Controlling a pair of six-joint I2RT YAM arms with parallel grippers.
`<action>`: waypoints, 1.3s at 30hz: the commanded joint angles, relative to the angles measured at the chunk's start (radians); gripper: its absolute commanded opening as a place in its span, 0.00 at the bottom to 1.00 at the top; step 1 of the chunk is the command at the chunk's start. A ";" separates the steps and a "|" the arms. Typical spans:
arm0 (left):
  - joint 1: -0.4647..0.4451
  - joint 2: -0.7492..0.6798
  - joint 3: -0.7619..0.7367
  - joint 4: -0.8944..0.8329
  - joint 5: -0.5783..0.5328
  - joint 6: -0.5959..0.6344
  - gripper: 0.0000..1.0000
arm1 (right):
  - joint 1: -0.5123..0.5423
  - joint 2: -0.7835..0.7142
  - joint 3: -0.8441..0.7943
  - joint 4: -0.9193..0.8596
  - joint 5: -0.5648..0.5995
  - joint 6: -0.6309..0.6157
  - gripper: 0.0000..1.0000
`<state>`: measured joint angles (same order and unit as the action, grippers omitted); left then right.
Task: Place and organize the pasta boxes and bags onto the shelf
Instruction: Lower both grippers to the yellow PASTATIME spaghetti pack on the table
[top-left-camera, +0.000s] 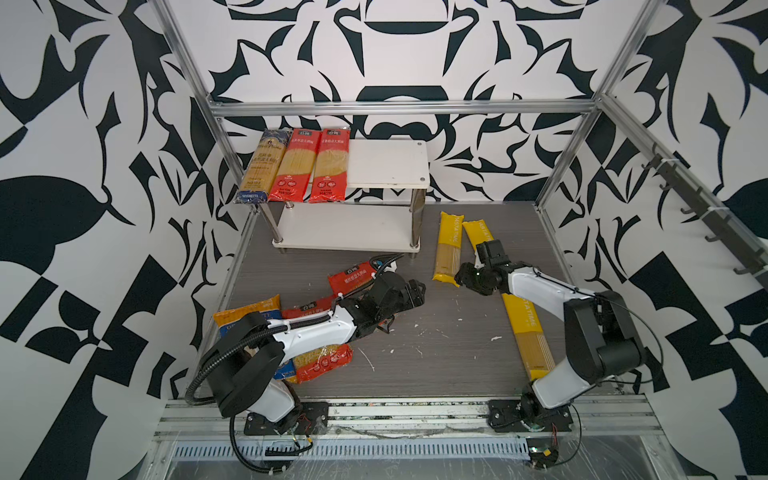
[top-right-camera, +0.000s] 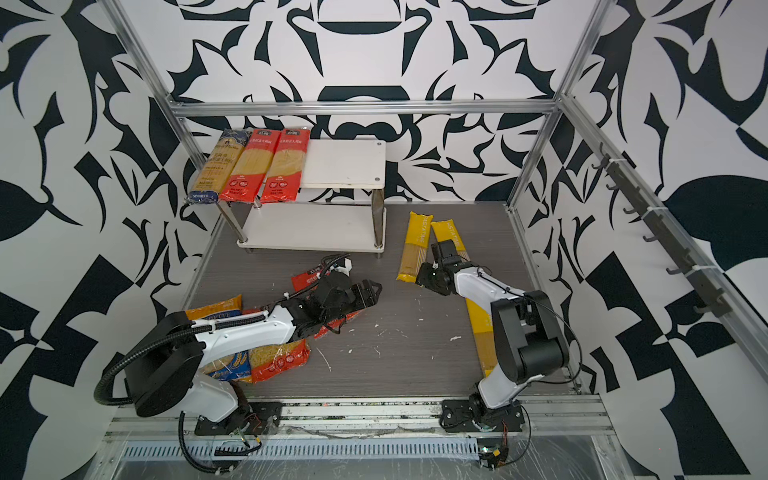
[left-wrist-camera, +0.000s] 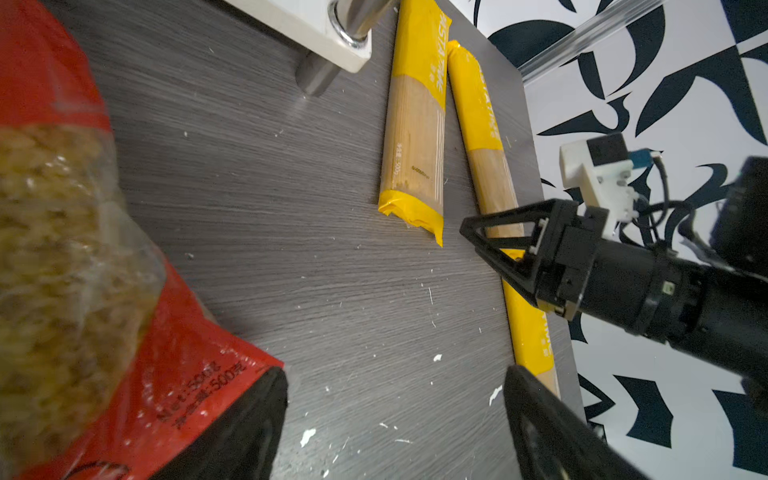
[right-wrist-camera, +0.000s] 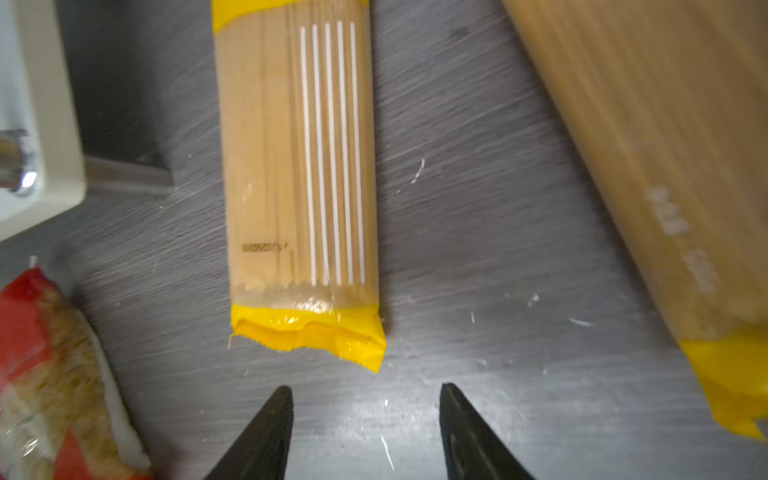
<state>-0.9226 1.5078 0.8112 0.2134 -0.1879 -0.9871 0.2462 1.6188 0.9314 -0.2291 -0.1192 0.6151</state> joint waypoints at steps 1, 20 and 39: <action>-0.004 0.000 -0.005 0.055 0.016 0.004 0.86 | 0.004 0.045 0.081 0.039 0.025 -0.035 0.60; -0.004 -0.074 -0.030 0.018 -0.057 0.045 0.86 | 0.009 0.122 -0.001 0.131 -0.097 -0.014 0.13; -0.002 -0.006 0.023 -0.058 -0.007 0.088 0.86 | 0.379 -0.463 -0.367 -0.131 -0.108 0.186 0.38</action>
<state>-0.9234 1.4731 0.7982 0.2119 -0.2184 -0.9264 0.6567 1.2205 0.5430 -0.2890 -0.2104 0.7918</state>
